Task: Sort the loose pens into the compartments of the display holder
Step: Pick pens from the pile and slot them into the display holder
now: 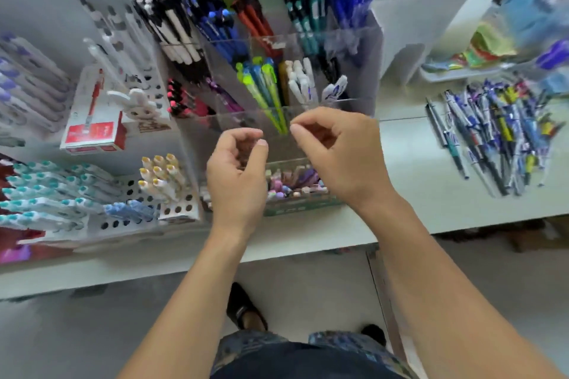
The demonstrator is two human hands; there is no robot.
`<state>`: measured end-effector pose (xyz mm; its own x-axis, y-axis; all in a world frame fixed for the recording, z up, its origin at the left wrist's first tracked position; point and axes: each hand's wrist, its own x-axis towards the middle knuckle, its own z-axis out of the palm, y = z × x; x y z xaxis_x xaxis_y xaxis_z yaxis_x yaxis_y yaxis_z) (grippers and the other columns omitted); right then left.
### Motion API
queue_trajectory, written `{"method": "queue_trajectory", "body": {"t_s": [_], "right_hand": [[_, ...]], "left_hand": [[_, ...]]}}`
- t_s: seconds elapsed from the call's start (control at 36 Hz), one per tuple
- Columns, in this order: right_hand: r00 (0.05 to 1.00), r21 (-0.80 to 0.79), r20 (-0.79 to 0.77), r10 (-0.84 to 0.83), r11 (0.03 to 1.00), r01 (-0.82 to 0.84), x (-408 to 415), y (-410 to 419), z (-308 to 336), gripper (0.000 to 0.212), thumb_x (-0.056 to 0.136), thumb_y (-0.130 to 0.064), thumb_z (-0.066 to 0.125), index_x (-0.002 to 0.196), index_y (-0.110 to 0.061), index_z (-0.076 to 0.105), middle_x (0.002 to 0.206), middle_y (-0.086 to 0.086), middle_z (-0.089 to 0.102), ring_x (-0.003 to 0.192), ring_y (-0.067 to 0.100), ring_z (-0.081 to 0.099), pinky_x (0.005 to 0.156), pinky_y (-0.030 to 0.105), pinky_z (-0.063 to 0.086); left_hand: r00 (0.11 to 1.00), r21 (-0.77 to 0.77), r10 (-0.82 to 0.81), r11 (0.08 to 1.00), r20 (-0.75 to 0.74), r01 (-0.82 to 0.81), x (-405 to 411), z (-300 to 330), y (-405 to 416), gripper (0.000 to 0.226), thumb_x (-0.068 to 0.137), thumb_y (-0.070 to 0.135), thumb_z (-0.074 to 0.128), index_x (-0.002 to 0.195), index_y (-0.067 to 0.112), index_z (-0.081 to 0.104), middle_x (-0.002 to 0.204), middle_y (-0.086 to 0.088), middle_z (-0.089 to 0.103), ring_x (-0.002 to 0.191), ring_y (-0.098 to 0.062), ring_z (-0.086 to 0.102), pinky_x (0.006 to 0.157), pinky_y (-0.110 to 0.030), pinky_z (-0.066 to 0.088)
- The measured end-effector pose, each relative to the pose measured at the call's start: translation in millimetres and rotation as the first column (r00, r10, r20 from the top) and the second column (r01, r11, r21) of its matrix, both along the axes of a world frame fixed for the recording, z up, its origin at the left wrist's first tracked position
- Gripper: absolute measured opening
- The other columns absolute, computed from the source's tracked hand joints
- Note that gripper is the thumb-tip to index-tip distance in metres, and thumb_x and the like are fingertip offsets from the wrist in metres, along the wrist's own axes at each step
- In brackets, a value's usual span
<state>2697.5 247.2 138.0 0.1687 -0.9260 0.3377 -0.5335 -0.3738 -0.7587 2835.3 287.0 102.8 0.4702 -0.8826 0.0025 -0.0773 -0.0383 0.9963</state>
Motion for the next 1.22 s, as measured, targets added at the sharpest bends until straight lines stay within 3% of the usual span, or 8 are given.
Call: {"method": "queue_trajectory", "body": {"t_s": [0.17, 0.36, 0.56, 0.75, 0.83, 0.94, 1.11, 1.22], "right_hand": [[0.945, 0.274, -0.147, -0.292, 0.906, 0.323, -168.6, 2.8, -51.5, 0.014, 0.089, -0.029, 0.072, 0.089, -0.016, 0.076, 0.075, -0.003, 0.072, 0.070, 0.014, 0.069, 0.074, 0.039, 0.059], [0.872, 0.440, -0.216, -0.439, 0.753, 0.488, -348.1, 16.5, -80.7, 0.027, 0.090, -0.041, 0.068, 0.098, -0.017, 0.073, 0.082, 0.002, 0.073, 0.078, 0.022, 0.072, 0.079, 0.048, 0.061], [0.884, 0.528, -0.195, -0.426, 0.714, 0.461, -426.3, -11.4, -91.9, 0.018, 0.091, -0.031, 0.065, 0.091, -0.016, 0.075, 0.090, 0.004, 0.075, 0.085, 0.026, 0.073, 0.081, 0.050, 0.061], [0.878, 0.617, -0.221, -0.424, 0.637, 0.462, -460.3, -76.4, -132.5, 0.030, 0.086, -0.015, 0.063, 0.068, 0.008, 0.059, 0.078, 0.034, 0.066, 0.069, 0.047, 0.068, 0.062, 0.058, 0.060], [0.868, 0.641, -0.298, -0.398, 0.590, 0.491, -473.2, -102.4, -154.1, 0.028, 0.087, -0.015, 0.063, 0.063, -0.005, 0.054, 0.073, 0.029, 0.068, 0.063, 0.041, 0.070, 0.063, 0.055, 0.061], [0.875, 0.682, -0.372, -0.310, 0.548, 0.484, -491.2, -127.6, -177.6, 0.024, 0.084, -0.013, 0.057, 0.072, 0.006, 0.064, 0.070, 0.023, 0.070, 0.064, 0.039, 0.070, 0.064, 0.053, 0.062], [0.887, 0.614, -0.391, -0.247, 0.648, 0.451, -510.8, -153.0, -181.2, 0.021, 0.092, -0.011, 0.057, 0.075, -0.004, 0.068, 0.068, 0.011, 0.068, 0.056, 0.018, 0.062, 0.048, 0.022, 0.045], [0.917, 0.603, -0.337, -0.214, 0.699, 0.385, -519.9, -166.0, -185.7, 0.019, 0.092, -0.012, 0.059, 0.076, -0.011, 0.068, 0.073, 0.001, 0.067, 0.063, 0.012, 0.060, 0.053, 0.021, 0.040]], "left_hand": [[0.903, 0.251, -0.401, 0.868, -0.155, 0.429, -145.2, -24.9, -4.8, 0.010, 0.096, 0.011, 0.064, 0.096, 0.021, 0.063, 0.080, 0.001, 0.067, 0.062, -0.004, 0.062, 0.056, -0.019, 0.048], [0.848, 0.405, -0.461, 0.745, -0.260, 0.530, -309.0, -53.4, -7.0, 0.023, 0.095, 0.032, 0.068, 0.115, 0.022, 0.061, 0.108, -0.002, 0.069, 0.091, -0.015, 0.069, 0.073, -0.033, 0.058], [0.893, 0.501, -0.432, 0.749, -0.129, 0.434, -387.3, -64.9, -36.0, 0.046, 0.090, 0.043, 0.072, 0.127, 0.020, 0.058, 0.114, 0.002, 0.064, 0.103, -0.018, 0.064, 0.096, -0.044, 0.055], [0.931, 0.624, -0.363, 0.737, 0.043, 0.259, -430.6, -107.5, -111.5, 0.084, 0.085, 0.051, 0.075, 0.150, 0.013, 0.038, 0.144, -0.005, 0.049, 0.124, -0.024, 0.053, 0.087, -0.030, 0.041], [0.935, 0.692, -0.345, 0.695, 0.082, 0.196, -454.5, -137.5, -143.0, 0.101, 0.079, 0.054, 0.080, 0.153, 0.006, 0.029, 0.155, -0.010, 0.037, 0.135, -0.030, 0.047, 0.088, -0.032, 0.040], [0.929, 0.739, -0.312, 0.671, 0.200, 0.066, -485.7, -166.5, -168.9, 0.101, 0.069, 0.059, 0.085, 0.140, 0.006, 0.038, 0.143, -0.012, 0.042, 0.128, -0.033, 0.051, 0.091, -0.038, 0.048], [0.878, 0.742, -0.323, 0.669, 0.353, -0.053, -533.6, -177.2, -197.0, 0.108, 0.062, 0.062, 0.087, 0.138, 0.004, 0.037, 0.139, -0.013, 0.044, 0.127, -0.032, 0.047, 0.096, -0.039, 0.048], [0.817, 0.739, -0.371, 0.667, 0.442, -0.097, -551.7, -180.5, -203.7, 0.092, 0.069, 0.050, 0.088, 0.131, 0.004, 0.037, 0.134, -0.014, 0.045, 0.121, -0.032, 0.049, 0.087, -0.036, 0.047]]}}
